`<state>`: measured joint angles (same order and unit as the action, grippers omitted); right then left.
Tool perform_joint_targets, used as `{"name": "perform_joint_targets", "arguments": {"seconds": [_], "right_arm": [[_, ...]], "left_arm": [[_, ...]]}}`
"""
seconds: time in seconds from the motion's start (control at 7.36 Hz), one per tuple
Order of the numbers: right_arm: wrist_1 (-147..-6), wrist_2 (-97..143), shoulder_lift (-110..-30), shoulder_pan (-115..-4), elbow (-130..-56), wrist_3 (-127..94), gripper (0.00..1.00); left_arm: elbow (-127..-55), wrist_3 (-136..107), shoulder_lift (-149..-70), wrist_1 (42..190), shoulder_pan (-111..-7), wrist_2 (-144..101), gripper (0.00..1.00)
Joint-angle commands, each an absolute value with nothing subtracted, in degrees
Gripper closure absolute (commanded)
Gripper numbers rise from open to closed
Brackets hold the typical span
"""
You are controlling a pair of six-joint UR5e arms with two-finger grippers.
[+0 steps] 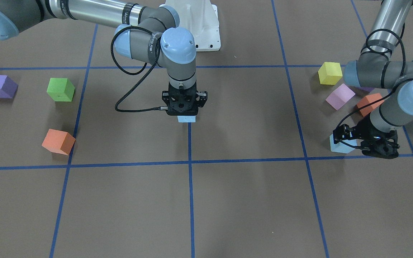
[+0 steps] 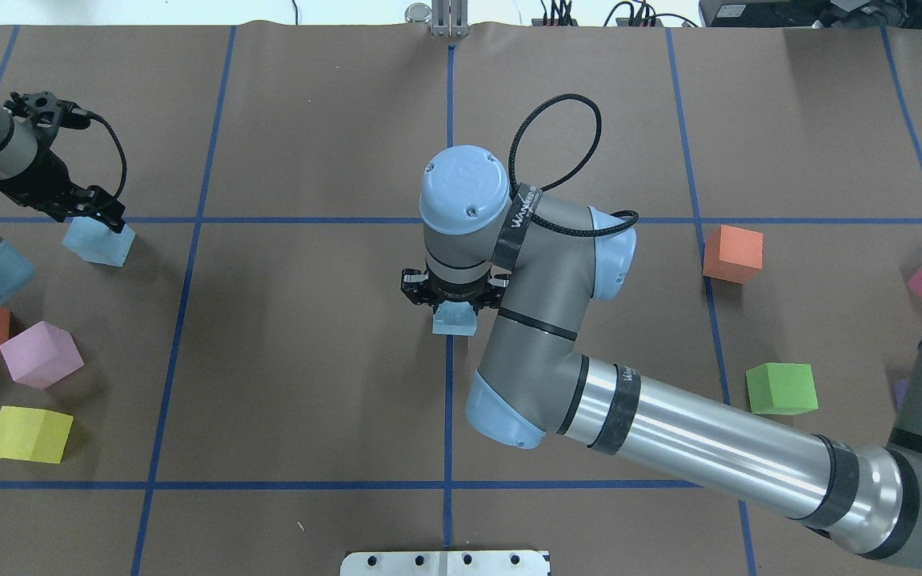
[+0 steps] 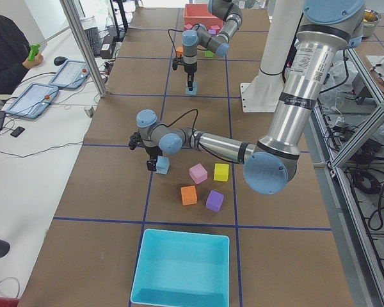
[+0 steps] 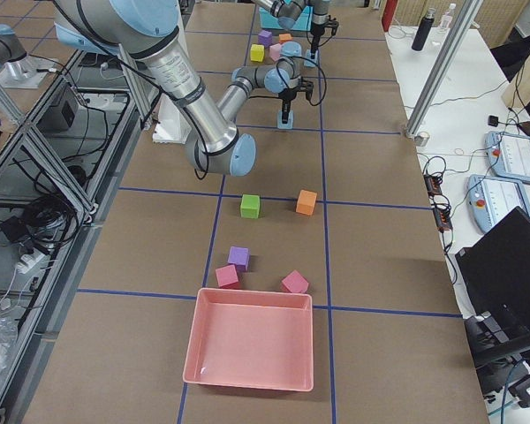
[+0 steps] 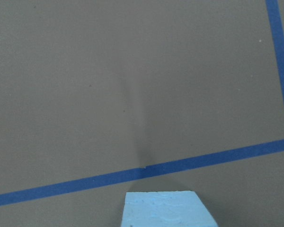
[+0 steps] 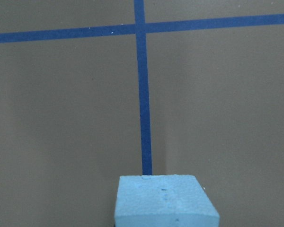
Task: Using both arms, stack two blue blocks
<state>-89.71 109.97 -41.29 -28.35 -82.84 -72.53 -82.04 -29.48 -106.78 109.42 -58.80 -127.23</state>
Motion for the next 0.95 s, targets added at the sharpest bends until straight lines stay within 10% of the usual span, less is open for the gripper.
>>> {"name": "perform_joint_targets", "arguments": {"seconds": [0.0,0.14,0.82], "right_arm": [[-87.5,108.7,-41.3,-27.4,-80.8,-73.2,0.40],[-87.5,108.5,-41.2,-27.4,-80.8,-73.2,0.01],[-90.6,115.9,-41.8,-34.1,-87.7,-70.9,0.00]], "left_arm": [[-82.1,-29.4,-106.9,109.4,-58.8,-127.3,0.02],[-82.1,-29.5,-106.9,109.4,-58.8,-127.3,0.08],[-81.3,-29.2,-106.4,109.3,-57.6,-127.2,0.24]]}}
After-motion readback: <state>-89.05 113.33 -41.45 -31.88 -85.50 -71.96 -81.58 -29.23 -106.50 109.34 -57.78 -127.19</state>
